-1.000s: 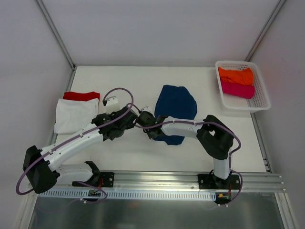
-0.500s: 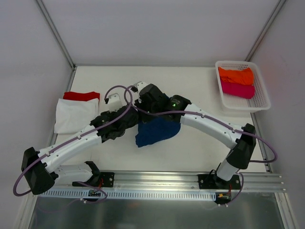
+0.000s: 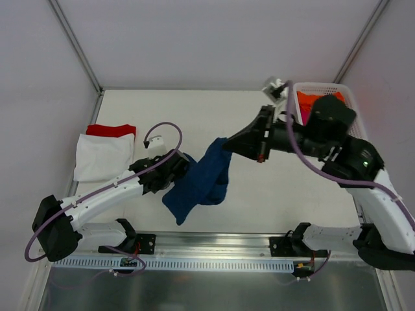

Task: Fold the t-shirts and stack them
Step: Flatten the tshirt out

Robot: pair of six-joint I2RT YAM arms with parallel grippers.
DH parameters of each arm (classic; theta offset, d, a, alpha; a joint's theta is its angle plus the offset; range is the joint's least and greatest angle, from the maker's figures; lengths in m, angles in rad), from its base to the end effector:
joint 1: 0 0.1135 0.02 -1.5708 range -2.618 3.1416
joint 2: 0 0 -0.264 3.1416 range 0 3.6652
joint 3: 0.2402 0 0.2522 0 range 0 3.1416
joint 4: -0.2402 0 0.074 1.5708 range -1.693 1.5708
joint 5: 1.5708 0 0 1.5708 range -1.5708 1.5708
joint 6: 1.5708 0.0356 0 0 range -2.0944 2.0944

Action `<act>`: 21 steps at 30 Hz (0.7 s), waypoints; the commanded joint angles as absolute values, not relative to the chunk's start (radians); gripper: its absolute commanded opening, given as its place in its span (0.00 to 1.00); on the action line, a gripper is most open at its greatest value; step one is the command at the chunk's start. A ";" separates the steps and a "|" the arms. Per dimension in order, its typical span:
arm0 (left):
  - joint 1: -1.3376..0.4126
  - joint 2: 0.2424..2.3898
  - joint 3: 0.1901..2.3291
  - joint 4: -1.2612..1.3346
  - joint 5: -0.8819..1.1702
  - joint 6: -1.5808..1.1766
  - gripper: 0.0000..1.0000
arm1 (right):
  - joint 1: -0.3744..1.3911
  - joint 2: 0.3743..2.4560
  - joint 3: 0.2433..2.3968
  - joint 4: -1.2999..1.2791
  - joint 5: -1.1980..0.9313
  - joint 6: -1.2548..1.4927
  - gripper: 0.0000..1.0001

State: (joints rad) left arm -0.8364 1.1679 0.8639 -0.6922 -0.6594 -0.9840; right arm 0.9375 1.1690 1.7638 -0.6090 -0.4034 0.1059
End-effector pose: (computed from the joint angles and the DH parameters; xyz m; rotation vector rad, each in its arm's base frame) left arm 0.1661 -0.1514 0.2545 -0.3989 2.2619 -0.0534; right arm 0.1028 0.1636 0.5419 -0.9819 1.3908 1.1159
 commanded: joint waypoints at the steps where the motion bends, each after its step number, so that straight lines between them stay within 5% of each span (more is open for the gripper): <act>1: -0.834 1.187 0.887 -0.687 -0.646 -0.991 0.99 | 0.861 1.112 1.747 -0.616 -0.424 0.134 0.00; 10: -0.836 1.177 0.884 -0.684 -0.640 -0.969 0.99 | 0.658 1.028 1.383 -0.824 -0.017 0.112 0.00; 21: -0.836 1.177 0.870 -0.684 -0.634 -0.969 0.99 | 0.624 1.026 1.189 -0.986 0.424 0.215 0.02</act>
